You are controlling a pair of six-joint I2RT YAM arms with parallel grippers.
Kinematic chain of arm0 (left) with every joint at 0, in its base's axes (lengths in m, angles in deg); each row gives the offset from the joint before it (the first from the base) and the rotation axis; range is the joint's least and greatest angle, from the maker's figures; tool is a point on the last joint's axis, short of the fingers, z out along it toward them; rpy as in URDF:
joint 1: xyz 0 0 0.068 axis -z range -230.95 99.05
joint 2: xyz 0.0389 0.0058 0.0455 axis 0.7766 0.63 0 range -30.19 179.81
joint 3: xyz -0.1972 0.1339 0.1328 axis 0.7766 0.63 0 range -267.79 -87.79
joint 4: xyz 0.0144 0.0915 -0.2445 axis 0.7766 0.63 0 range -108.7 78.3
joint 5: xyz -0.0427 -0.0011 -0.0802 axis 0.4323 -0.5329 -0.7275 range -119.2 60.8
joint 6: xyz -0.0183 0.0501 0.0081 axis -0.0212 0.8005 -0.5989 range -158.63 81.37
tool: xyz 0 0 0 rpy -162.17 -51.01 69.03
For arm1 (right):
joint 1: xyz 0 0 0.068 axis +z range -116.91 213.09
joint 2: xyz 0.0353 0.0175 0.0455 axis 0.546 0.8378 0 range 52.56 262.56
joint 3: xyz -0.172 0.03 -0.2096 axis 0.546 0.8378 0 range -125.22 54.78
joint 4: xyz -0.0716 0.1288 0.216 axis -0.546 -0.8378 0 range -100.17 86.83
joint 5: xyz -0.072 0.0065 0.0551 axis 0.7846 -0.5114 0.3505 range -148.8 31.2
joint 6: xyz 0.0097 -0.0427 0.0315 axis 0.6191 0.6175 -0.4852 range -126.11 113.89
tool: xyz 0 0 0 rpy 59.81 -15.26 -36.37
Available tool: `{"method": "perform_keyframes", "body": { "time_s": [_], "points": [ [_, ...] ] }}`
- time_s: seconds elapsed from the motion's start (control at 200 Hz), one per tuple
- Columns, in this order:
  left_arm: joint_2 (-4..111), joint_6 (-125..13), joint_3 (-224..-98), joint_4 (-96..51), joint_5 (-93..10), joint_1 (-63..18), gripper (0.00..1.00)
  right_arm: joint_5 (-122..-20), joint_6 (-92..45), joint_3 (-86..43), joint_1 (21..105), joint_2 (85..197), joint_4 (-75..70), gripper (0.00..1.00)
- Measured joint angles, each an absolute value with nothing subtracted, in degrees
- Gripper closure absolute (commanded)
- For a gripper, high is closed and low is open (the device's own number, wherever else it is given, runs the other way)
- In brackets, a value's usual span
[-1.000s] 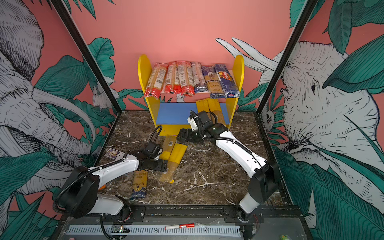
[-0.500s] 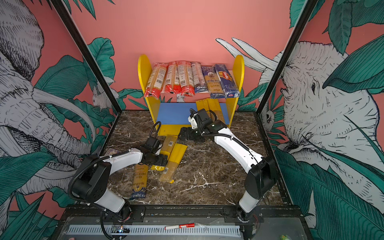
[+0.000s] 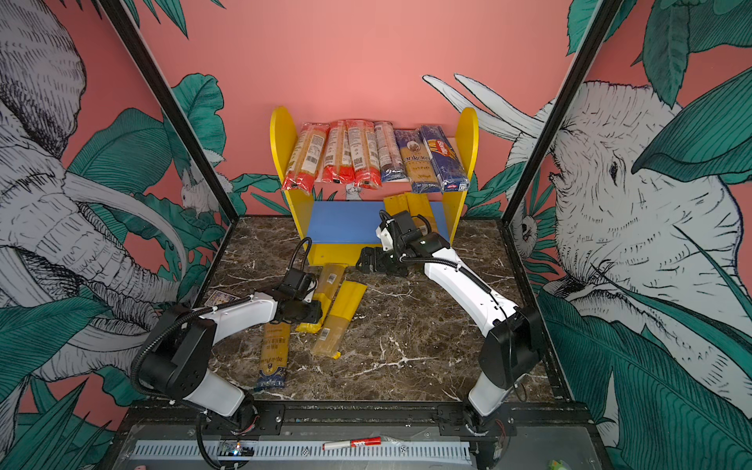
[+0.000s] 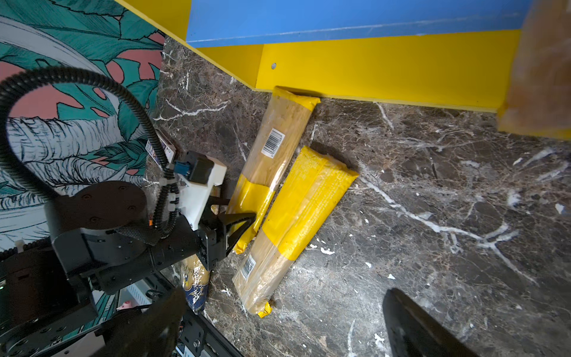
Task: Arrange pasta packages on shelves
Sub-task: Pick up the pasta bag from the center of the table, then place the pasta bag on the shelf.
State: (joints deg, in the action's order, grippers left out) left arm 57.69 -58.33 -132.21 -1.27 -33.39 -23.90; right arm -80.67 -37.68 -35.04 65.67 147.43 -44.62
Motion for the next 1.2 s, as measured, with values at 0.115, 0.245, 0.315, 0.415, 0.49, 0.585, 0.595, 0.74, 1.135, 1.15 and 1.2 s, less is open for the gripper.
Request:
{"method": "perform_keyframes", "body": {
  "time_s": [0.115, 0.245, 0.315, 0.415, 0.49, 0.585, 0.595, 0.74, 1.135, 1.15, 1.2],
  "points": [
    [55.44, -59.69, -131.27, -1.81, -33.61, -24.06, 0.86, -81.08, -37.42, -35.04, 65.43, 147.43, -44.89, 0.02],
    [54.17, -60.50, -130.92, -0.59, -34.28, -24.06, 0.97, -82.15, -37.35, -35.04, 65.28, 147.43, -44.87, 0.02],
    [52.92, -60.52, -130.92, 1.84, -34.72, -23.99, 1.00, -83.03, -37.26, -35.04, 65.28, 147.43, -44.82, 0.02],
    [50.58, -60.48, -130.95, 5.93, -35.03, -23.99, 1.00, -84.82, -37.20, -35.04, 65.06, 147.43, -44.25, 0.02],
    [48.40, -60.48, -131.30, 9.42, -35.11, -23.99, 1.00, -86.44, -37.37, -34.93, 64.93, 147.39, -43.23, 0.02],
    [45.56, -60.50, -132.00, 12.44, -35.25, -23.99, 1.00, -87.90, -37.55, -34.74, 64.82, 147.28, -42.22, 0.02],
    [45.18, -60.50, -132.04, 12.75, -35.25, -23.99, 1.00, -88.03, -37.57, -34.71, 64.80, 147.26, -42.15, 0.02],
    [40.11, -60.54, -133.61, 14.80, -35.53, -23.99, 1.00, -89.28, -37.63, -34.36, 64.36, 146.80, -41.26, 0.02],
    [37.67, -62.49, -142.16, 13.51, -36.14, -23.99, 1.00, -89.72, -37.74, -33.03, 62.94, 139.87, -41.08, 0.02],
    [37.77, -62.64, -142.51, 13.38, -36.16, -23.99, 1.00, -89.72, -37.74, -32.88, 62.83, 139.43, -41.11, 0.02],
    [38.52, -62.99, -143.75, 12.88, -36.32, -23.99, 1.00, -89.72, -37.74, -32.29, 62.37, 138.21, -41.17, 0.02]
  ]
}}
